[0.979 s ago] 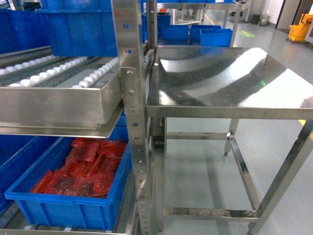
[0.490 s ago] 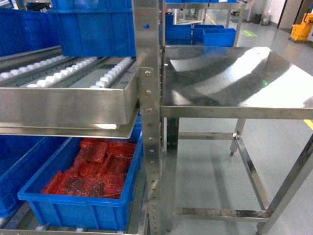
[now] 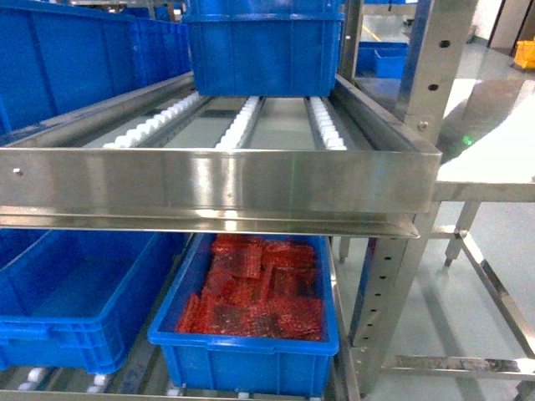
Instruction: Pick blue part to blue bin on bottom shelf
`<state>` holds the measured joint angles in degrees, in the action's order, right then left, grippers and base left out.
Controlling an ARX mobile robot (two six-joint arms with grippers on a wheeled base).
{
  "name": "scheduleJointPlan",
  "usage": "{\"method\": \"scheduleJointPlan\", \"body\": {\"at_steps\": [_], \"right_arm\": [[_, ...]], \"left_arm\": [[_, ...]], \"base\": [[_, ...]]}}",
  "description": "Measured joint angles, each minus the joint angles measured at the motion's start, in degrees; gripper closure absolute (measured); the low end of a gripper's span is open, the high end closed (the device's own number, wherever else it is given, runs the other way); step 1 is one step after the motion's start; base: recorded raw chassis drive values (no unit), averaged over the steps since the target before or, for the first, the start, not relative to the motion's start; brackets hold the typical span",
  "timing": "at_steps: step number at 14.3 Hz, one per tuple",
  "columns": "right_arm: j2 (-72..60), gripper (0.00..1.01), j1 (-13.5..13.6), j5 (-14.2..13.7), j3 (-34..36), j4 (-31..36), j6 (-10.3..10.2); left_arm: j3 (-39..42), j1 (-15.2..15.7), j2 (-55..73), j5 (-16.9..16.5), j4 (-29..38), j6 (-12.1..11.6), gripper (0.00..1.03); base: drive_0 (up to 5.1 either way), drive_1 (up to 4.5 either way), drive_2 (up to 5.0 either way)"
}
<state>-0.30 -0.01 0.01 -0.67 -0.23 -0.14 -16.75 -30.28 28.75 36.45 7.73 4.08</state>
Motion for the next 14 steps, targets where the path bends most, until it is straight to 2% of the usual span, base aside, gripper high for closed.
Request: {"method": "scheduleJointPlan", "body": {"at_steps": [12, 14], "right_arm": [[0.0, 0.03, 0.0, 0.0, 0.0, -0.09, 0.0], [0.0, 0.03, 0.0, 0.24, 0.0, 0.07, 0.0]], "left_arm": [[0.0, 0.0, 0.02, 0.0, 0.04, 0.0, 0.59], [0.0, 0.09, -0.17, 0.44, 0.04, 0.0, 0.59]], "base": [[-5.0, 2.43, 2.4], [0.0, 0.0, 0.0]]}}
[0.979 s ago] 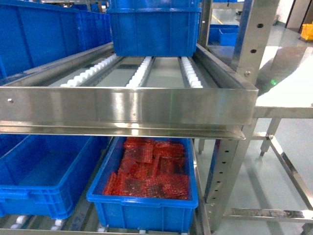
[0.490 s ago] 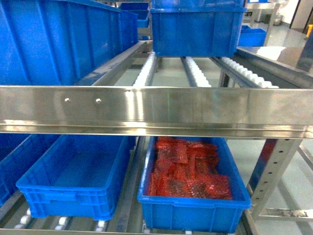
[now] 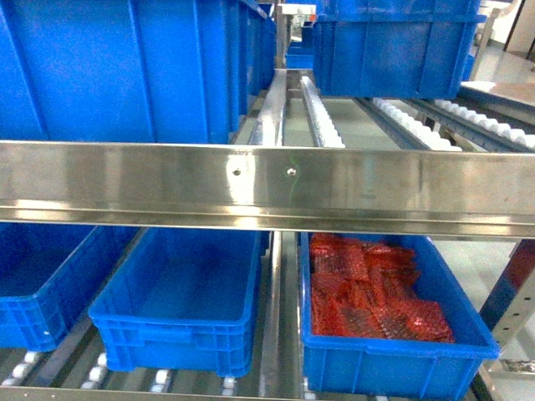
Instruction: Pick blue part to blue bin on bottom shelf
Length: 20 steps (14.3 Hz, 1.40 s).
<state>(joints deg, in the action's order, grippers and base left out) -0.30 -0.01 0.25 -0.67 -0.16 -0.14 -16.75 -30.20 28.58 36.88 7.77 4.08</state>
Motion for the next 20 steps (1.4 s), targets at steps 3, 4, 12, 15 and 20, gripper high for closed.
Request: {"method": "scheduleJointPlan", "body": {"at_steps": [3, 4, 12, 15, 20], "right_arm": [[0.0, 0.03, 0.0, -0.04, 0.0, -0.13, 0.0], [0.0, 0.03, 0.0, -0.04, 0.0, -0.13, 0.0], [0.0, 0.03, 0.0, -0.07, 0.0, -0.13, 0.0], [0.0, 0.03, 0.0, -0.04, 0.0, -0.13, -0.02], [0.0, 0.03, 0.0, -0.04, 0.0, -0.13, 0.0]], "left_arm": [[0.0, -0.09, 0.17, -0.44, -0.02, 0.0, 0.59], [0.0, -0.09, 0.2, -0.42, -0.02, 0.0, 0.59], [0.0, -0.09, 0.2, -0.42, -0.02, 0.0, 0.59], [0.0, -0.09, 0.2, -0.42, -0.02, 0.0, 0.59], [0.0, -0.09, 0.2, -0.42, -0.02, 0.0, 0.59]], "base": [[0.0, 0.0, 0.0], [0.0, 0.0, 0.0], [0.0, 0.0, 0.0], [0.0, 0.0, 0.0], [0.0, 0.0, 0.0]]}}
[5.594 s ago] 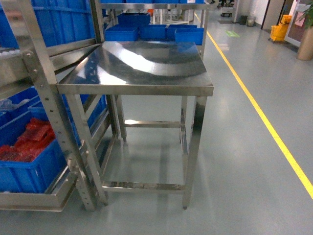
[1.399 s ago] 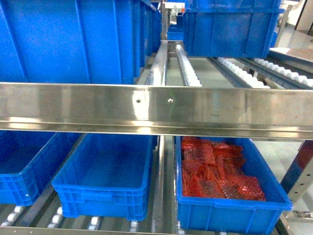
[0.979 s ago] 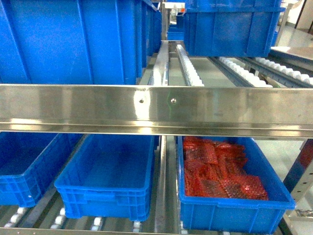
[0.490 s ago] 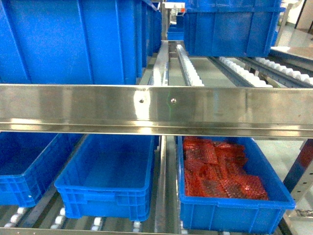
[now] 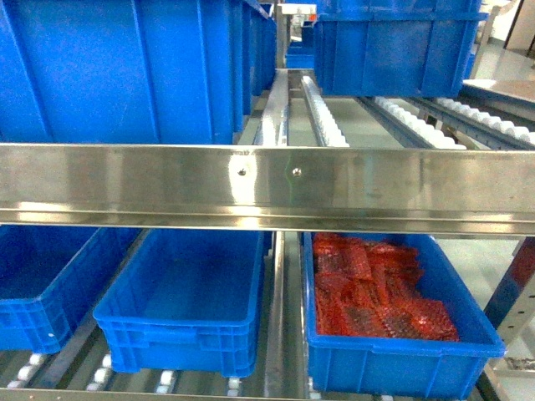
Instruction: Pick blue part to blue bin on bottom shelf
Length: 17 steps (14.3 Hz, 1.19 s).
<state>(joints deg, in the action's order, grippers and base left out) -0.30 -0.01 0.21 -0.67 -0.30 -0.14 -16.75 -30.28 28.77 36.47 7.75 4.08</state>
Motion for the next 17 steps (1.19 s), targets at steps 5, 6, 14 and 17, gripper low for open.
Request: {"method": "scheduleJointPlan", "body": {"at_steps": [5, 6, 14, 17], "right_arm": [[0.0, 0.03, 0.0, 0.0, 0.0, 0.0, 0.0], [0.0, 0.03, 0.0, -0.02, 0.0, 0.0, 0.0], [0.0, 0.03, 0.0, -0.15, 0.0, 0.07, 0.0], [0.0, 0.03, 0.0, -0.15, 0.0, -0.02, 0.07]], "left_arm": [[0.0, 0.0, 0.0, 0.0, 0.0, 0.0, 0.59], [0.0, 0.0, 0.0, 0.0, 0.0, 0.0, 0.59], [0.0, 0.0, 0.0, 0.02, -0.02, 0.02, 0.59], [0.0, 0.0, -0.02, 0.0, 0.02, 0.0, 0.59]], "base": [[0.0, 0.0, 0.0], [0.0, 0.0, 0.0], [0.0, 0.0, 0.0], [0.0, 0.0, 0.0]]}}
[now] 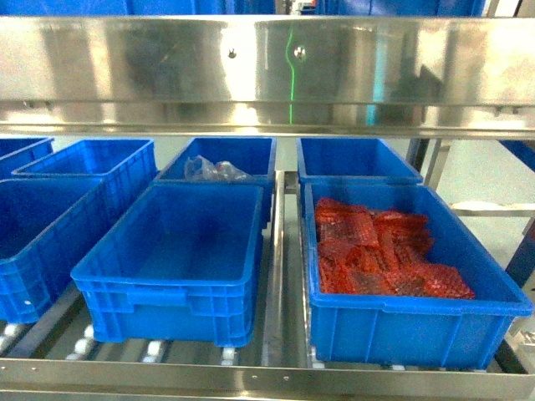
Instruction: Pick blue part to blue bin on bottom shelf
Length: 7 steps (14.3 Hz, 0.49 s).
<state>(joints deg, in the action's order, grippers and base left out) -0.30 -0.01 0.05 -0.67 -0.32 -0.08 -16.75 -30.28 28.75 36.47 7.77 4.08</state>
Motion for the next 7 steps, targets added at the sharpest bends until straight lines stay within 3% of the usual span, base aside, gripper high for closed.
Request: {"method": "scheduleJointPlan", "body": {"at_steps": [7], "right_arm": [[0.0, 0.03, 0.0, -0.04, 0.0, 0.07, -0.07]], "left_arm": [[0.0, 0.0, 0.02, -0.02, -0.04, 0.0, 0.59]], "base": [[0.0, 0.0, 0.0]]}}
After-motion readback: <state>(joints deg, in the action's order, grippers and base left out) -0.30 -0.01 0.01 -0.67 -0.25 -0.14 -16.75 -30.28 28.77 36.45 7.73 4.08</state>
